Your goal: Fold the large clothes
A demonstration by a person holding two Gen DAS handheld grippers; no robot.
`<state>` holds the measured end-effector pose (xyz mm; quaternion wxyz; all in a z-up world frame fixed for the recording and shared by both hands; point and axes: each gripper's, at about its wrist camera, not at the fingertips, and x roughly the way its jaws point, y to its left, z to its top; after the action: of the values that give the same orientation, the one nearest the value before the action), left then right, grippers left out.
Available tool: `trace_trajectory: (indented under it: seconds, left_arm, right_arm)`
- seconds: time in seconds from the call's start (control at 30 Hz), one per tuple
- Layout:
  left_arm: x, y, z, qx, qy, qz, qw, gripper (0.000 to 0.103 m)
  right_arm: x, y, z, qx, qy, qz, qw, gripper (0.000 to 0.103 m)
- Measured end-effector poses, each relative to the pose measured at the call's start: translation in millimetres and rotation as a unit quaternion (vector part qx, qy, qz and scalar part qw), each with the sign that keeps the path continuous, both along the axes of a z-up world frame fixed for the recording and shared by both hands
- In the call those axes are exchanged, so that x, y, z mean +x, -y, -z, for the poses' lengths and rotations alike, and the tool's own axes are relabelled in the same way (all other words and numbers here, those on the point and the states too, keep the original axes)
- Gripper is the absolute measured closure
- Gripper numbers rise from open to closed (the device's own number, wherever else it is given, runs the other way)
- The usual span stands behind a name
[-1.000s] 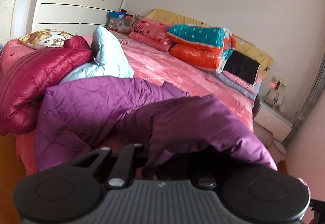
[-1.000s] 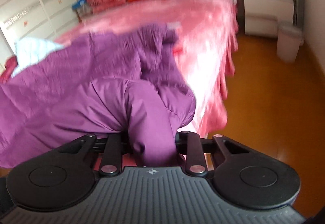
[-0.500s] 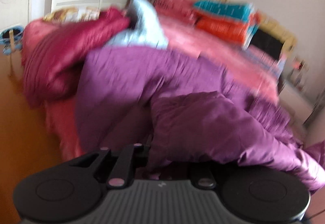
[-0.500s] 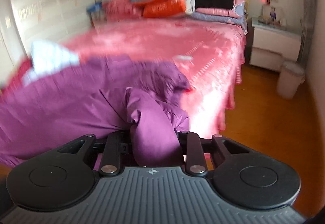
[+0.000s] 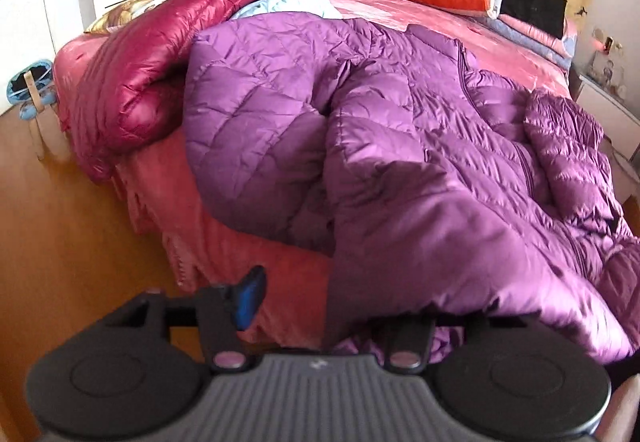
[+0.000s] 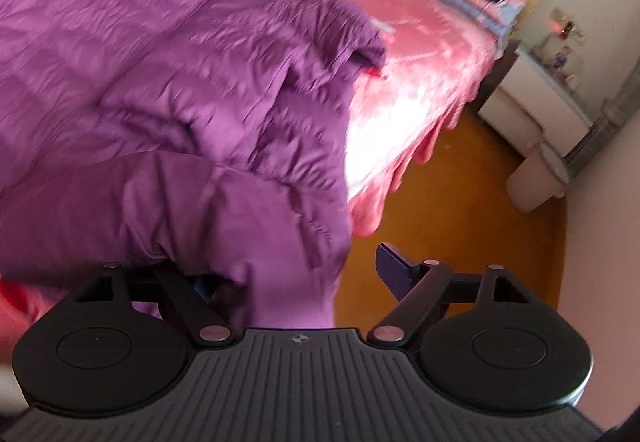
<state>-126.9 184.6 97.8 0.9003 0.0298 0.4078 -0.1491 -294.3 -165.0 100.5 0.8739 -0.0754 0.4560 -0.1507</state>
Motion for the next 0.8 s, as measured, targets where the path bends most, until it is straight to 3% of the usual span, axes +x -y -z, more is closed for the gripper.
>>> trace_trajectory:
  seconds: [0.13, 0.27, 0.4, 0.5, 0.7, 0.8]
  left_arm:
    - [-11.9, -12.1, -3.0, 0.015, 0.004, 0.011, 0.9998, 0.034]
    - [-28.4, -27.9, -13.6, 0.025, 0.014, 0.026, 0.9992, 0.026]
    - [-44.8, -40.5, -32.6, 0.03, 0.039, 0.023, 0.9985, 0.025]
    - [-54.5, -39.7, -50.8, 0.01, 0.071, 0.025, 0.9971, 0.025]
    - [-58.3, -5.2, -70.0, -0.031, 0.121, 0.076, 0.9893, 0.025]
    - [-50.9, 25.1, -64.1, -0.033, 0.129, 0.102, 0.9859, 0.025]
  right_arm:
    - [-23.6, -13.3, -4.8, 0.039, -0.023, -0.031, 0.999, 0.002]
    - [-45.3, -33.5, -23.8, 0.099, -0.006, -0.069, 0.993, 0.001]
    - [-49.5, -31.2, -48.3, 0.171, 0.059, -0.069, 0.981, 0.0]
    - [-43.9, -22.7, -59.1, 0.212, 0.112, -0.048, 0.97, 0.0]
    - [-27.0, -22.4, -60.7, 0.197, 0.186, -0.004, 0.963, 0.0]
    - [-15.1, -25.9, -53.9, 0.189, 0.185, -0.026, 0.964, 0.0]
